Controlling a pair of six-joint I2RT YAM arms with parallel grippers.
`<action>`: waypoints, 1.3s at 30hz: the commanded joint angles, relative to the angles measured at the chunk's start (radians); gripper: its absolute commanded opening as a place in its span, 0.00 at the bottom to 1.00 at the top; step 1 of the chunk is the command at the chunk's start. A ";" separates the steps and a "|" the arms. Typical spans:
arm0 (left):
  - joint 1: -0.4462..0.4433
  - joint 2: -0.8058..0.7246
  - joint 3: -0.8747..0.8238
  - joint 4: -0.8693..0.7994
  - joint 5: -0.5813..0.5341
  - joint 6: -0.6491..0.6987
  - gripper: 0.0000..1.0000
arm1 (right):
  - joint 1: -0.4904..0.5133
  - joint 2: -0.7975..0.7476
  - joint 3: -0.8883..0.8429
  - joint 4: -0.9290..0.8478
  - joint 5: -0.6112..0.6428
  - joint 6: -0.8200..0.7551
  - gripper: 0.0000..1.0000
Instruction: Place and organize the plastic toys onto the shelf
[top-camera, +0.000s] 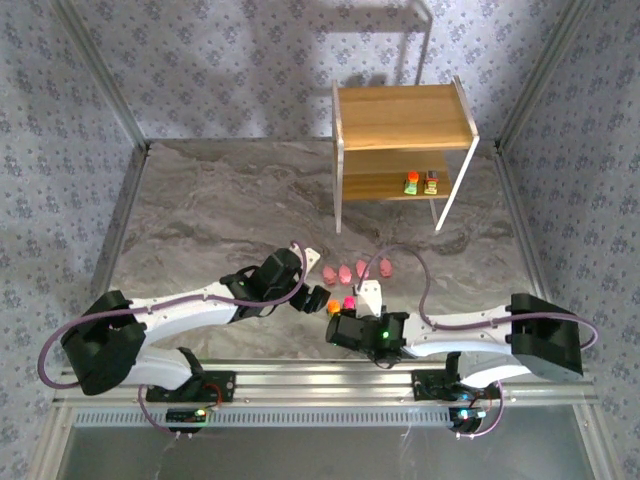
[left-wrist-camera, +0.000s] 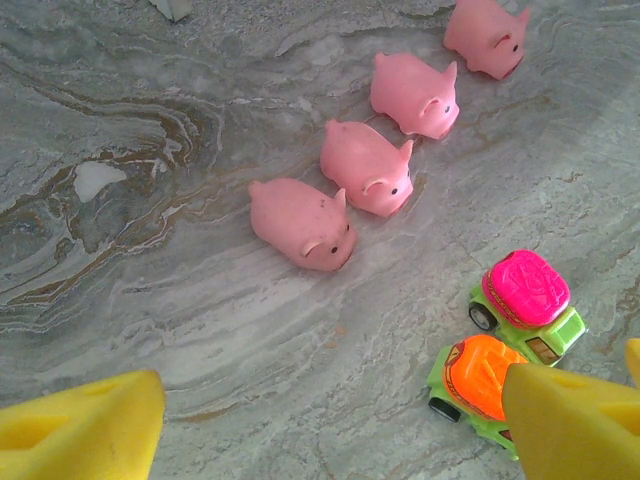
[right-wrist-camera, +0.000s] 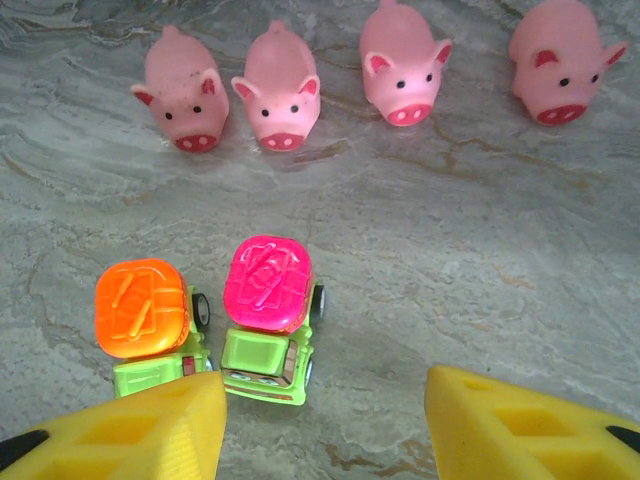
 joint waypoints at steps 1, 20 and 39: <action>0.004 -0.005 0.022 -0.010 0.013 -0.006 0.87 | 0.007 0.026 0.024 0.011 -0.004 0.027 0.57; 0.004 -0.006 0.022 -0.010 0.014 -0.006 0.87 | -0.037 0.068 0.016 0.065 -0.047 -0.003 0.57; 0.005 -0.006 0.022 -0.010 0.014 -0.006 0.87 | -0.079 0.105 0.015 0.097 -0.081 -0.030 0.56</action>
